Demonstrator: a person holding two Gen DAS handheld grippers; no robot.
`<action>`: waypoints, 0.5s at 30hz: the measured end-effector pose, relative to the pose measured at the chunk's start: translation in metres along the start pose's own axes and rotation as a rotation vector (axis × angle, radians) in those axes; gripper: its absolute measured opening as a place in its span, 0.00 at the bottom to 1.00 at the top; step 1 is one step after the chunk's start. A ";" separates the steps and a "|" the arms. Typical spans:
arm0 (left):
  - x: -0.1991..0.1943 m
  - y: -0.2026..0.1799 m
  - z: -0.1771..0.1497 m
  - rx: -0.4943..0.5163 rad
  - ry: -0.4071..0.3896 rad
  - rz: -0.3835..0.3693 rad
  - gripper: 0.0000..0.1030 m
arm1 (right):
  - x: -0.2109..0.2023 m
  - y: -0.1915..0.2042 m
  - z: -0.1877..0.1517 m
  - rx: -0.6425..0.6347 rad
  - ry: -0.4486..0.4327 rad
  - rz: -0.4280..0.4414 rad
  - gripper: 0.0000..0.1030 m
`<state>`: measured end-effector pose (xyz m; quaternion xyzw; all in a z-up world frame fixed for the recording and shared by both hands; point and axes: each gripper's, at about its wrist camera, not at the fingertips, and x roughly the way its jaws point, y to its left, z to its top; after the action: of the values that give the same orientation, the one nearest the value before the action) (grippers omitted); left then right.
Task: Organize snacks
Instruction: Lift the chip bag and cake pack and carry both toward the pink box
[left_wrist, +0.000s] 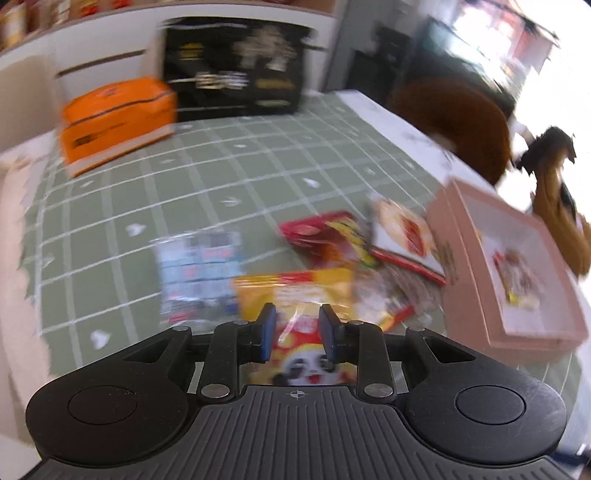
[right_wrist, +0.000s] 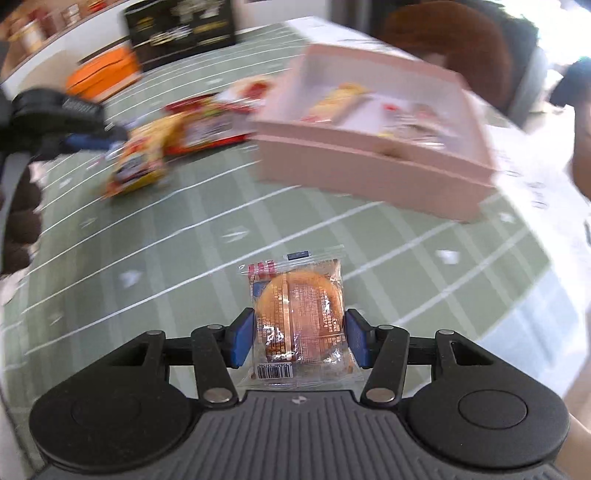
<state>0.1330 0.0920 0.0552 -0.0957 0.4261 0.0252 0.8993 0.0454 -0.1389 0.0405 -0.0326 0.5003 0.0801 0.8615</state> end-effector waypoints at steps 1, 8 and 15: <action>0.002 -0.009 -0.002 0.049 -0.002 0.010 0.31 | 0.002 -0.006 0.000 0.020 -0.003 -0.013 0.50; -0.003 -0.033 -0.027 0.267 -0.058 0.152 0.34 | 0.014 -0.034 -0.008 0.102 -0.012 -0.024 0.66; -0.003 -0.036 -0.038 0.320 -0.014 0.026 0.56 | 0.017 -0.026 -0.023 0.061 -0.077 -0.044 0.84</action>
<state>0.1064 0.0490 0.0392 0.0543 0.4195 -0.0307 0.9056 0.0383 -0.1655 0.0138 -0.0139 0.4682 0.0471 0.8822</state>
